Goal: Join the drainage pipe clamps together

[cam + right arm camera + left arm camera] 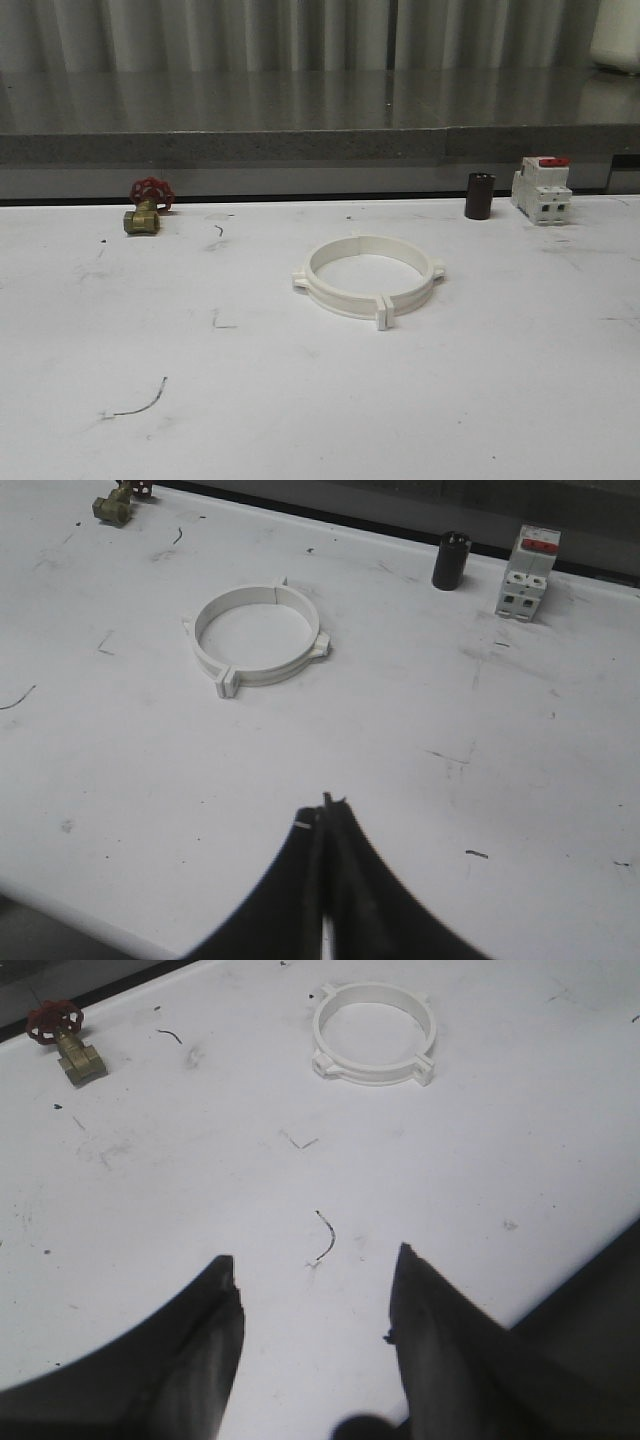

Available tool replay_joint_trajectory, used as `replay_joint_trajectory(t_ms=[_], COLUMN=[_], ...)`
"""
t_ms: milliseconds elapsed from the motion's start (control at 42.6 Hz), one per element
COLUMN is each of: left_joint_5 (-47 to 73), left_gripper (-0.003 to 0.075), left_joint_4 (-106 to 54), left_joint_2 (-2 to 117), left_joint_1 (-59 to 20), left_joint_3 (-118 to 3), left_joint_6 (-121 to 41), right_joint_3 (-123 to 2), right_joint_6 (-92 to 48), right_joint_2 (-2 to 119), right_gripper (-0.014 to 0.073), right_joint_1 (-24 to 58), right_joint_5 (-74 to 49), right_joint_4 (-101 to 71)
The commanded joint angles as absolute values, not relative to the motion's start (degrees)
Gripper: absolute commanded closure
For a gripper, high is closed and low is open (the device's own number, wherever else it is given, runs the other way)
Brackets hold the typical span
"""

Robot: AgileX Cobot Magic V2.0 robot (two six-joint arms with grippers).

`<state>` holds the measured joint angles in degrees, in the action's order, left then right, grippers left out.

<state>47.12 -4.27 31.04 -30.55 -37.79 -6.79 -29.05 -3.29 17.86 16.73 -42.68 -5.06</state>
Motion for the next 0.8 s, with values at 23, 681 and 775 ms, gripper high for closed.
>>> replay_joint_trajectory(t_ms=[23, 681, 775], left_joint_5=[43.5, 36.5, 29.1], left_gripper=[0.0384, 0.044, 0.0494], left_joint_4=[-5.1, -2.2, -1.8], left_joint_2=[31.2, 21.9, 16.9], left_joint_1=[-30.4, -21.1, -15.1], left_joint_3=[-39.2, -32.1, -26.5], left_joint_6=[-6.7, -6.7, -6.7], right_joint_3=[-30.3, -30.3, -30.3], right_joint_6=[-3.7, -3.7, -3.7], right_joint_2=[18.2, 18.2, 18.2], right_gripper=[0.0662, 0.0663, 0.0663], right_joint_1=[16.5, 16.5, 16.5], right_joint_5=[-38.3, -38.4, -38.4], right_joint_4=[-5.5, -5.6, -5.6])
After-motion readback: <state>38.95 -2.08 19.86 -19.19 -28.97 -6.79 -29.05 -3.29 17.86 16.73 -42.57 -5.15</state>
